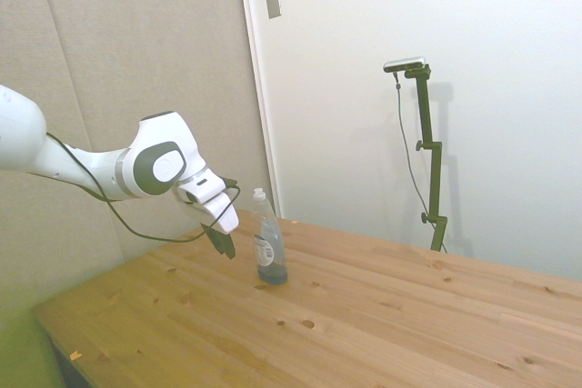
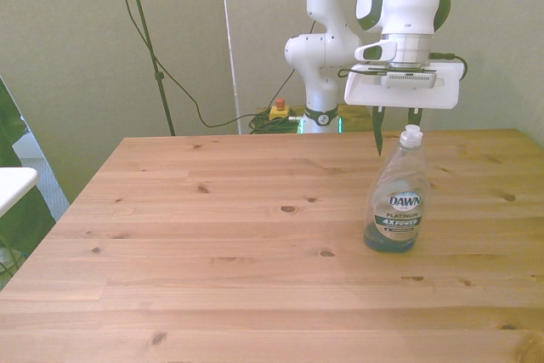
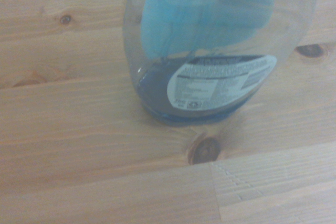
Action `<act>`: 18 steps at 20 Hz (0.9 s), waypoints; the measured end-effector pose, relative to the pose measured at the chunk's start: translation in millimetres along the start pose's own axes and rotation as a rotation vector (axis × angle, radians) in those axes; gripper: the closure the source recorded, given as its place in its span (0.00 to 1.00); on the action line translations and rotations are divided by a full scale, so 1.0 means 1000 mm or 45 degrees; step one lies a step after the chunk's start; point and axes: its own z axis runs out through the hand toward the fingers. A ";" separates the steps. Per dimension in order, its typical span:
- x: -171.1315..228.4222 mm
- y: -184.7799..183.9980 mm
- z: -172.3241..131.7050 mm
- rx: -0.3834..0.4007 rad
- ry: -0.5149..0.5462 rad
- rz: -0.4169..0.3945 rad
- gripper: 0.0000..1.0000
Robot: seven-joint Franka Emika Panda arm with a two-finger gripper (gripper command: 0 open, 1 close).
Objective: Knock down the dish soap
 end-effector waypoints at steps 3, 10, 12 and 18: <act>0.012 -0.012 0.006 0.000 0.014 0.020 1.00; 0.037 -0.045 0.003 0.018 0.061 0.044 1.00; 0.048 -0.055 0.006 0.019 0.088 0.059 1.00; 0.077 -0.089 0.025 0.051 0.129 0.111 1.00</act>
